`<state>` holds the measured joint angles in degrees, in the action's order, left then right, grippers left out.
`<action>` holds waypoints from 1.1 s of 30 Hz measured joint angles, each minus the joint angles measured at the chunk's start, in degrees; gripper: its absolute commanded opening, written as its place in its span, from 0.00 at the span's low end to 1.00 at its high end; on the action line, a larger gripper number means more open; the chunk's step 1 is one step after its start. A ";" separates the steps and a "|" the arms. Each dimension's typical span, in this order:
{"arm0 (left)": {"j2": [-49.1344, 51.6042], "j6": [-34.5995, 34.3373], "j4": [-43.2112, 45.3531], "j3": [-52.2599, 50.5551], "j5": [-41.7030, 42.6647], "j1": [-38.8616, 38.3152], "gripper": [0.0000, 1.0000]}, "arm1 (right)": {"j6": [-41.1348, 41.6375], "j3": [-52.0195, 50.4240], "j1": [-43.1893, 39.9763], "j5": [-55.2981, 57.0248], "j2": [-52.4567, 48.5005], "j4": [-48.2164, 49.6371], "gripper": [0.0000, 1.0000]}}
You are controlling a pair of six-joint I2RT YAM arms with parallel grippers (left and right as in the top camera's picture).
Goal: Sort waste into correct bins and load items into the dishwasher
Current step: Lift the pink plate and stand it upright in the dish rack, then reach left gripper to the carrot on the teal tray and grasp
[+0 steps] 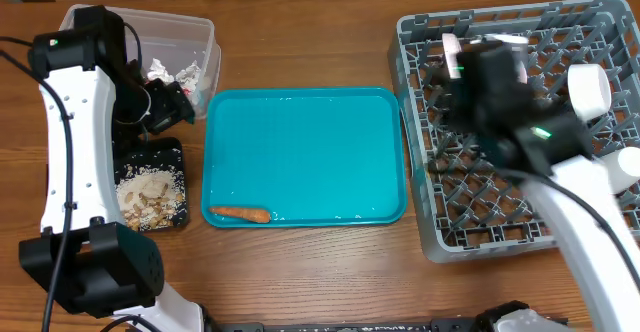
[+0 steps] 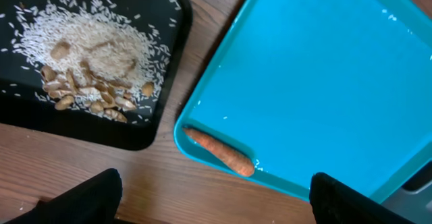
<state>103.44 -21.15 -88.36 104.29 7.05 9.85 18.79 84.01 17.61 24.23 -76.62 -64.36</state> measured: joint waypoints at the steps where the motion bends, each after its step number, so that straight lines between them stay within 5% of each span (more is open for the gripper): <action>1: 0.00 -0.22 0.00 0.00 -0.02 -0.81 0.91 | -0.17 0.35 -1.97 -1.36 2.01 -0.85 0.88; 8: -0.04 -5.60 0.37 -1.44 0.00 -8.81 1.00 | -1.99 0.61 -12.13 -8.07 3.08 -8.02 0.97; 19: -0.07 -22.71 8.90 -17.27 0.96 -20.48 1.00 | -4.52 -2.45 -17.97 -13.86 -1.25 -11.67 1.00; 33: -0.11 -35.91 25.18 -35.78 6.62 -21.49 1.00 | -4.94 -2.99 -19.78 -16.52 -1.99 -11.98 1.00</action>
<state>103.33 -57.06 -63.18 68.51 13.67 -11.64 13.85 81.01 -2.17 7.70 -78.61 -76.34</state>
